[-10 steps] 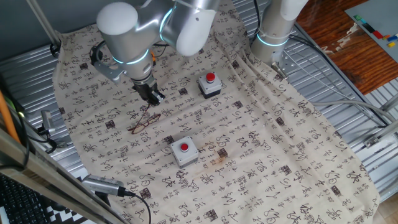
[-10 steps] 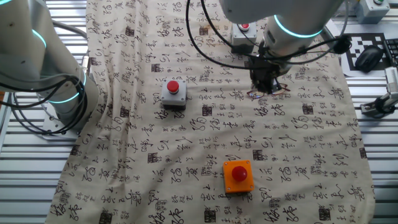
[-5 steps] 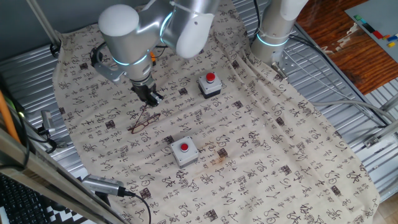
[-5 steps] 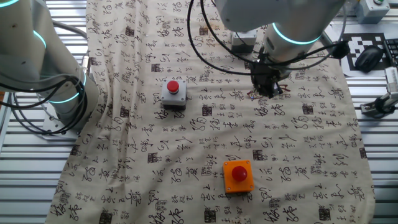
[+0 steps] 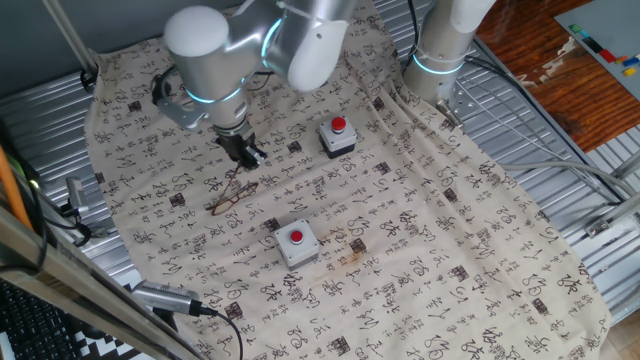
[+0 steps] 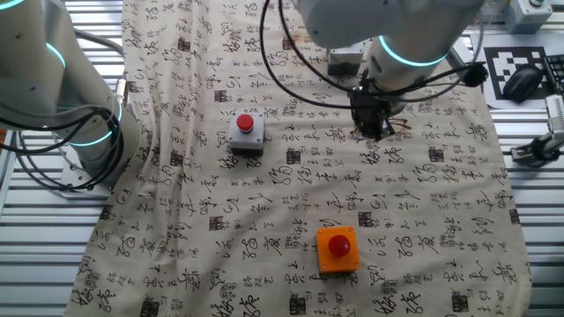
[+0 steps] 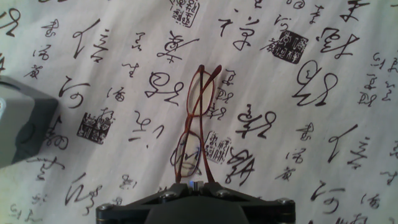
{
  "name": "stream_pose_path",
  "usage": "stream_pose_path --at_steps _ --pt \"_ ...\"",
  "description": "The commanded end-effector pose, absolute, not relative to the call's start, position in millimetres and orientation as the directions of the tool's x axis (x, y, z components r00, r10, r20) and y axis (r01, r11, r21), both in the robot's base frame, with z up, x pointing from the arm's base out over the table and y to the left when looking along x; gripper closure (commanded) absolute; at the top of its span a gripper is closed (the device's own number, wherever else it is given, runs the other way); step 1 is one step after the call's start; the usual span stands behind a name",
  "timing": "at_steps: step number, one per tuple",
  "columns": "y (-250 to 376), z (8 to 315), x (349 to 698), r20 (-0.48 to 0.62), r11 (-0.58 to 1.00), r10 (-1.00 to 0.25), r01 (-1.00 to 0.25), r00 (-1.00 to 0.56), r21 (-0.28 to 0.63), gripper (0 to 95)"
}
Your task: Unfold the leg of the glasses (with one hand)
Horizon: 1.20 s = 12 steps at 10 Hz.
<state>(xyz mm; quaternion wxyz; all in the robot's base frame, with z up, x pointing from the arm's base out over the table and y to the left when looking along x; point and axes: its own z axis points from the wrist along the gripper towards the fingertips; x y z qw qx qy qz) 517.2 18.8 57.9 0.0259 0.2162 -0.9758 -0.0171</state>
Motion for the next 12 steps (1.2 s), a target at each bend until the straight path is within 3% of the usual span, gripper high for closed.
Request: stream_pose_path --at_steps 1,12 --pt "18.9 56.8 518.8 0.044 0.908 -0.417 -0.415 -0.908 0.045 95.0" --pt "16.0 50.1 511.9 0.037 0.907 -0.420 -0.418 -0.907 0.042 95.0"
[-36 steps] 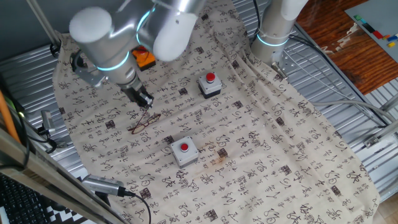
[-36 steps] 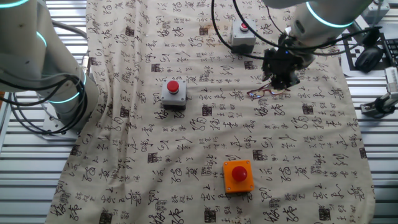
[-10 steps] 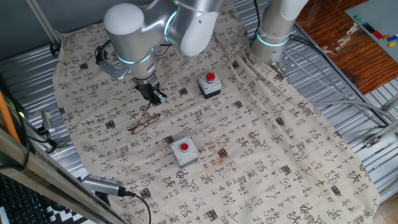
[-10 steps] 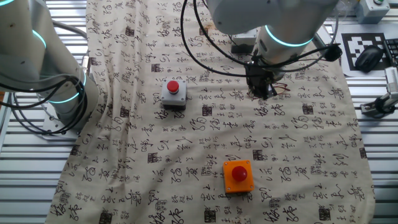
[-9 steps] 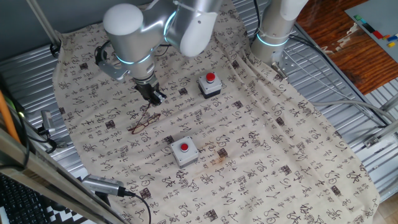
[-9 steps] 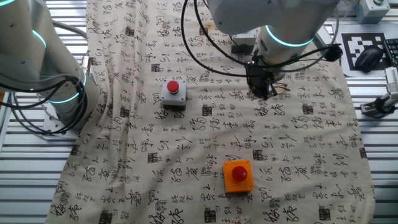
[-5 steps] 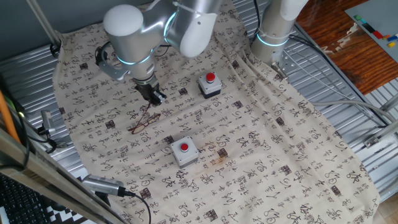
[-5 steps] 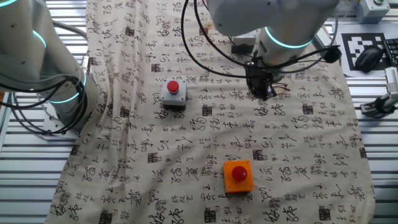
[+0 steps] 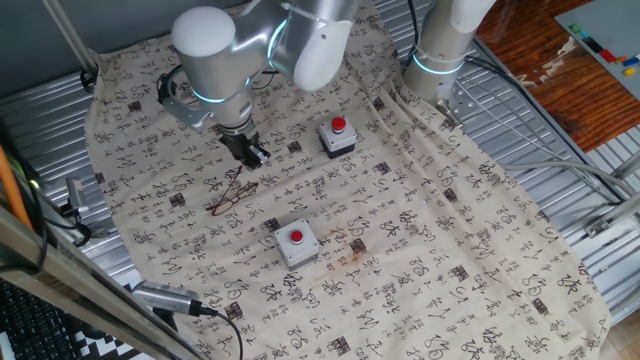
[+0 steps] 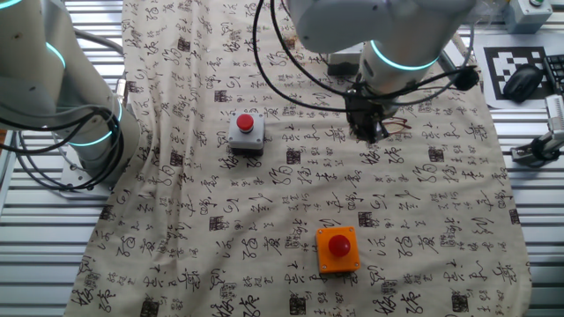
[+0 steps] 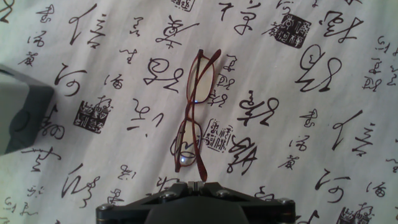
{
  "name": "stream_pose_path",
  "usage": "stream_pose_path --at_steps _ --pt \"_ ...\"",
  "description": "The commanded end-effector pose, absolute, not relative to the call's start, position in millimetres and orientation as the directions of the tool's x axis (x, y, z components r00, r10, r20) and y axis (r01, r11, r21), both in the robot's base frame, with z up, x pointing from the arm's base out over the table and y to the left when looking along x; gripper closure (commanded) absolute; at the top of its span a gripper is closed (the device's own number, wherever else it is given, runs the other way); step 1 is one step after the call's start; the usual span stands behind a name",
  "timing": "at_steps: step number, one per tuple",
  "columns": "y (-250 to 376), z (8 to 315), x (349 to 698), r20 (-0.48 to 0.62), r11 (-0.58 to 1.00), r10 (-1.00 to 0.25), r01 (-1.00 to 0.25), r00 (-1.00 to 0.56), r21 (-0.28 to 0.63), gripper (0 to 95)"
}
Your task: Unfold the leg of the glasses (with one hand)
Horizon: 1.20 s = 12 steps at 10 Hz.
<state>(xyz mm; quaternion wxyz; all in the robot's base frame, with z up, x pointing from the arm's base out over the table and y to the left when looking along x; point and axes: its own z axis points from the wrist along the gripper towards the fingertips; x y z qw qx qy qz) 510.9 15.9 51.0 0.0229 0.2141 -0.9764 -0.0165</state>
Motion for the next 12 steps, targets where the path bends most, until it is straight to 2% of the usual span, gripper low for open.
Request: stream_pose_path --at_steps 1,5,12 --pt "15 48 513 0.031 0.908 -0.419 -0.418 -0.907 0.042 95.0" --pt "14 41 526 0.025 0.908 -0.417 -0.416 -0.908 0.053 95.0" --pt "22 57 545 0.042 0.911 -0.411 -0.408 -0.911 0.060 95.0"
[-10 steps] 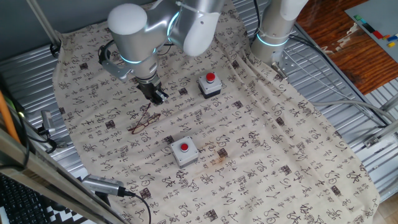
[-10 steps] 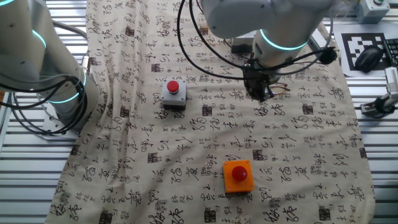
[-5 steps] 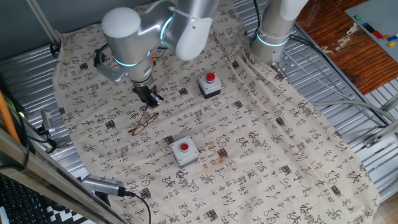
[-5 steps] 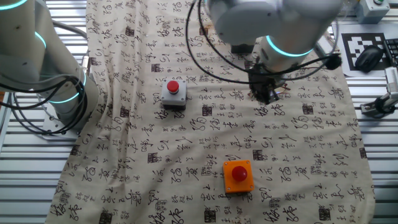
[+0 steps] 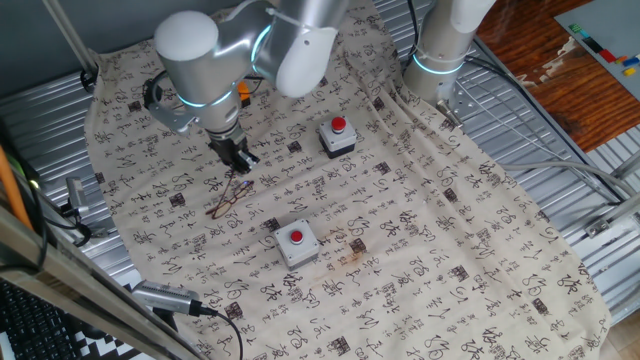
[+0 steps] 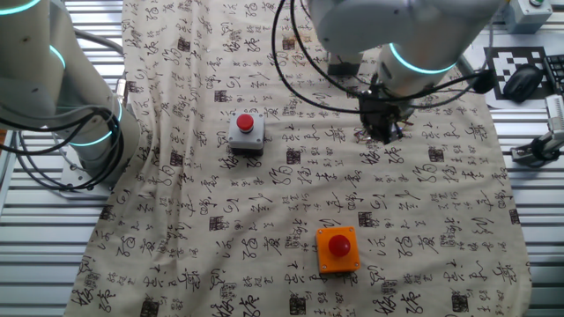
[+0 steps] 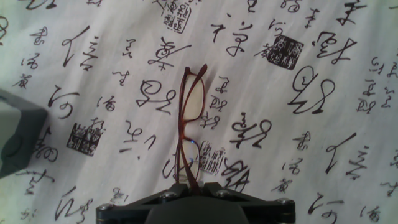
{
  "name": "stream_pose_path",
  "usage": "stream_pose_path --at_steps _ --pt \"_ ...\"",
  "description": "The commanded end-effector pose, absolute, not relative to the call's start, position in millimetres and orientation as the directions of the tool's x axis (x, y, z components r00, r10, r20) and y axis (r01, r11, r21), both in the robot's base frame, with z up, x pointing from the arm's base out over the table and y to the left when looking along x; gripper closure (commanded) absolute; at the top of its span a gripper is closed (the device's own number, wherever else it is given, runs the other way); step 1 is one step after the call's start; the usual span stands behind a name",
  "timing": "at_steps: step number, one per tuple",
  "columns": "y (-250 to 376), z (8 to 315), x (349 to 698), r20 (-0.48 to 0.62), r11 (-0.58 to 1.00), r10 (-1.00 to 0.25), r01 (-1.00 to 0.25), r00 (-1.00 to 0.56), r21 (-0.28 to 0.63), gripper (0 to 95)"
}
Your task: Unfold the leg of the glasses (with one hand)
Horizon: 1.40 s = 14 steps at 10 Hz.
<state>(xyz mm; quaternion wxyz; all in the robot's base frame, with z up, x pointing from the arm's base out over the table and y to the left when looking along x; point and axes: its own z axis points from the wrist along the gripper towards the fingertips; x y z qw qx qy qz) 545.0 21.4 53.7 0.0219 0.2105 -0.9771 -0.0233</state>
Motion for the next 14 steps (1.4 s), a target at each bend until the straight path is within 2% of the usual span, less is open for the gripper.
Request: stream_pose_path --at_steps 1,5,14 --pt "23 59 546 0.044 0.911 -0.410 -0.407 -0.911 0.059 95.0" --pt "31 80 555 0.054 0.913 -0.405 -0.401 -0.913 0.067 95.0" --pt "45 95 577 0.048 0.916 -0.397 -0.393 -0.916 0.083 95.0"
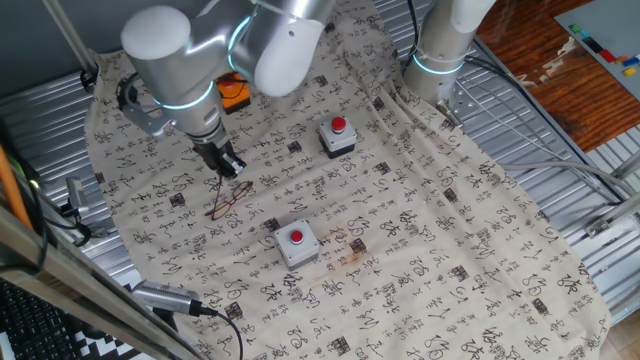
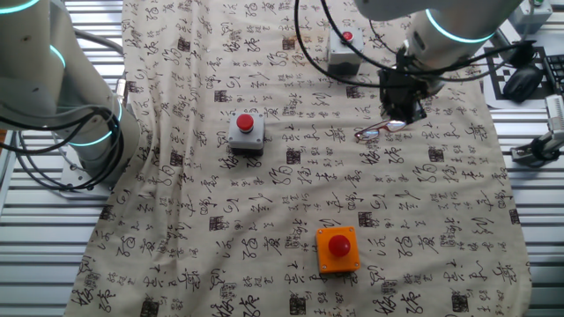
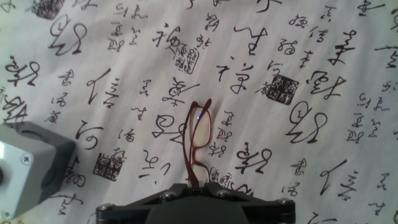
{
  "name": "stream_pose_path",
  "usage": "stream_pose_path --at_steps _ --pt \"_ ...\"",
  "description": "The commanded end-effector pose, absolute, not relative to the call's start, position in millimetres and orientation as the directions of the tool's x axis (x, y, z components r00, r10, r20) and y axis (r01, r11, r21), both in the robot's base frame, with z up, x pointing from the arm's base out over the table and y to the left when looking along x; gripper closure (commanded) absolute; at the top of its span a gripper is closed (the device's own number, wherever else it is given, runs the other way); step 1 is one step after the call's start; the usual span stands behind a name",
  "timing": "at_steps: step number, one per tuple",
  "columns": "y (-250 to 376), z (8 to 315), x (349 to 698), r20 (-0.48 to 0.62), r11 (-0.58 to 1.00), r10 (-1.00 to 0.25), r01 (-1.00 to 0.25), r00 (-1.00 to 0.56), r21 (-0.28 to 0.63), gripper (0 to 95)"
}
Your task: Unfold the leg of the glasses (with one hand)
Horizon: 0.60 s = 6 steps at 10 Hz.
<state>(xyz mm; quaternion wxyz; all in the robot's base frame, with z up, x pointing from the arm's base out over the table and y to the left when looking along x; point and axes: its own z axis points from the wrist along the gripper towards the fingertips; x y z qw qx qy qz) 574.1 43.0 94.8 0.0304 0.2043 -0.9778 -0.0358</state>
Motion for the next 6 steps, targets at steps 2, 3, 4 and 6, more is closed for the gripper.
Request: stream_pose_path --at_steps 2,3,4,6 --pt "49 100 583 0.048 0.919 -0.391 -0.386 -0.919 0.085 95.0" --pt "53 102 587 0.050 0.921 -0.385 -0.380 -0.922 0.085 95.0" --pt "55 104 589 0.051 0.922 -0.382 -0.377 -0.923 0.085 95.0" --pt "56 105 590 0.052 0.921 -0.386 -0.381 -0.921 0.086 95.0"
